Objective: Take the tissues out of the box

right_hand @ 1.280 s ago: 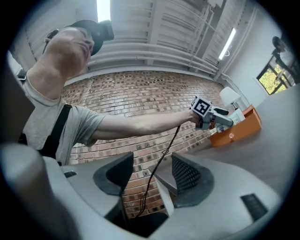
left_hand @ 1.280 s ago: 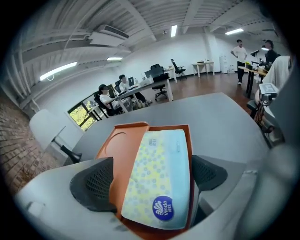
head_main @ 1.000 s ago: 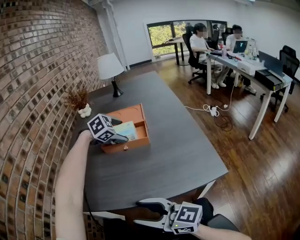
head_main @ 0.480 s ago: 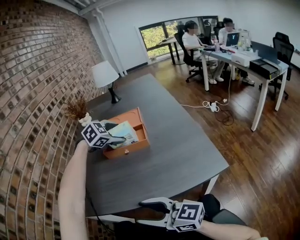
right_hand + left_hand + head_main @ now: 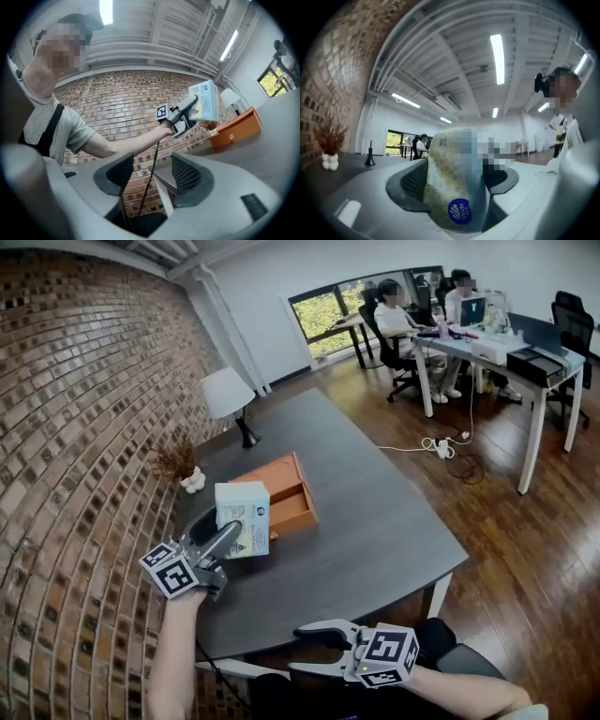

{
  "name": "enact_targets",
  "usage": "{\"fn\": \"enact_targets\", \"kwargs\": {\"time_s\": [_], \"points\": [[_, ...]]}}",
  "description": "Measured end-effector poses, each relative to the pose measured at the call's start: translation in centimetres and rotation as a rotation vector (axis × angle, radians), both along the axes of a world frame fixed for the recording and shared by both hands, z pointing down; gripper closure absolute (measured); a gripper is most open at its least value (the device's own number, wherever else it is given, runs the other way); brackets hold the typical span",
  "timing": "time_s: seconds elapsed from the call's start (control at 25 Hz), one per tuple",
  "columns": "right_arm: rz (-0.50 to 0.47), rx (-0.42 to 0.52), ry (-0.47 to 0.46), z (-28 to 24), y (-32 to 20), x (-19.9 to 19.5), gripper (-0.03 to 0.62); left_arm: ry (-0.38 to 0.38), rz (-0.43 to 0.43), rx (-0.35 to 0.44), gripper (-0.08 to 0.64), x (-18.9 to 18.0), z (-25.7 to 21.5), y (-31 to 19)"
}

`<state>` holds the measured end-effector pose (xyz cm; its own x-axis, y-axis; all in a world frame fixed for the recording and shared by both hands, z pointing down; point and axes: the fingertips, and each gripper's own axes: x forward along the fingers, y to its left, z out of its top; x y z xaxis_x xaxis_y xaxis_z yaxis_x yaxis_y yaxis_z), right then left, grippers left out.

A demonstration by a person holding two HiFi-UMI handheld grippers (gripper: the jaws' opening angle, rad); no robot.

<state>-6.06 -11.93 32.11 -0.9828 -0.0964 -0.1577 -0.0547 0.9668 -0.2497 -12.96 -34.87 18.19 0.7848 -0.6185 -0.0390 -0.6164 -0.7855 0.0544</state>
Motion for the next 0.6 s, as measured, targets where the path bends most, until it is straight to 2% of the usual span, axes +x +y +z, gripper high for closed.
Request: {"fn": "enact_targets", "kwargs": {"time_s": [0.16, 0.36, 0.44, 0.52, 0.6], "points": [[-0.009, 0.011, 0.004, -0.1, 0.5, -0.2, 0.337, 0.328, 0.006, -0.066, 0.206, -1.4, 2.5, 8.2], [-0.025, 0.022, 0.007, 0.0, 1.1, -0.8, 0.337, 0.807, 0.013, -0.086, 0.207, -4.7, 4.8, 15.1], [-0.033, 0.025, 0.012, 0.0, 1.5, -1.0, 0.337, 0.975, 0.020, -0.085, 0.207, -6.4, 5.9, 17.5], [-0.043, 0.029, 0.018, 0.1, 1.9, -1.1, 0.337, 1.106, 0.027, -0.067, 0.207, -7.8, 7.0, 19.9], [-0.051, 0.030, 0.018, 0.2, 2.1, -1.2, 0.337, 1.152, 0.046, -0.054, 0.207, -8.0, 8.0, 21.4]]}}
